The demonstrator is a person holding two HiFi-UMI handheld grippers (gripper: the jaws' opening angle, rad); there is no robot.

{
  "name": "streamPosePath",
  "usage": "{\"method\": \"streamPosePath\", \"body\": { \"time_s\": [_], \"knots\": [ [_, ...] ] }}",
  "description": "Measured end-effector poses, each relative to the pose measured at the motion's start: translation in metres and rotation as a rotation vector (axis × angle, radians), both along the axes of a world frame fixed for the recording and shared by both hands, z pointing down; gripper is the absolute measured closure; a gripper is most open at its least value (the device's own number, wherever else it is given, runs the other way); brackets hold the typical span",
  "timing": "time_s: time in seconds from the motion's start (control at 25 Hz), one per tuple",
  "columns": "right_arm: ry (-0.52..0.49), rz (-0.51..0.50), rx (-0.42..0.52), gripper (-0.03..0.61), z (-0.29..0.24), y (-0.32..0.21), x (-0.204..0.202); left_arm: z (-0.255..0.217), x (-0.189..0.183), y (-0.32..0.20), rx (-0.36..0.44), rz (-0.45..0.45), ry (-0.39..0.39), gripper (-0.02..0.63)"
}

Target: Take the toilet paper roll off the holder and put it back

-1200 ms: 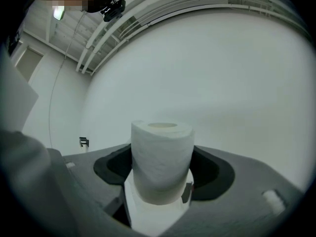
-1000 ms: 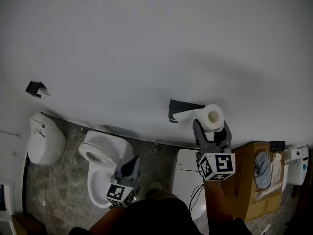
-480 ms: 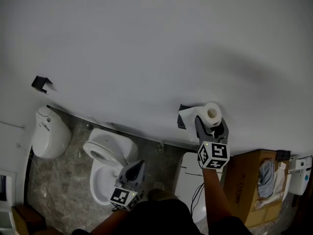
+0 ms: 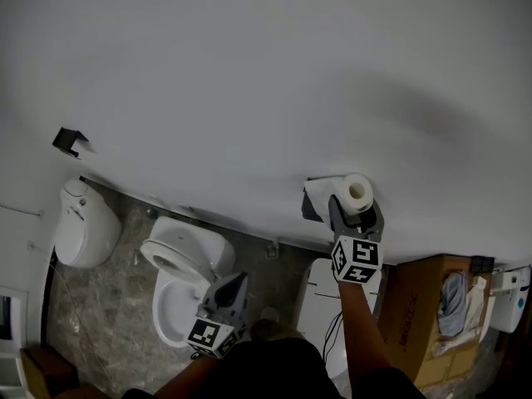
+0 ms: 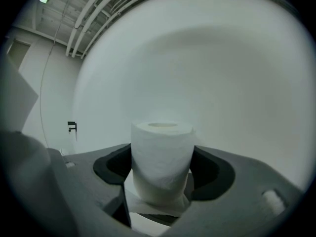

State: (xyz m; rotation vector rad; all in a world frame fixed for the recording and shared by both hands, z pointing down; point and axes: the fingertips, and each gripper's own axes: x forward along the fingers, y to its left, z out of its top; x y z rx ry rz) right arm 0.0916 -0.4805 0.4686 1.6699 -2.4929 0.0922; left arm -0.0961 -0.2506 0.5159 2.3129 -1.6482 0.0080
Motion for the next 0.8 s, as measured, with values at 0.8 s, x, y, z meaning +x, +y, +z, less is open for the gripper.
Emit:
{"method": "streamPosePath", "body": {
  "time_s": [0.8],
  "knots": [
    [-0.126, -0.041, 0.064, 0.214, -0.055, 0.113, 0.015, -0.019, -0.029, 0.037, 0.074, -0.002, 0.023, 0.598]
  ]
}}
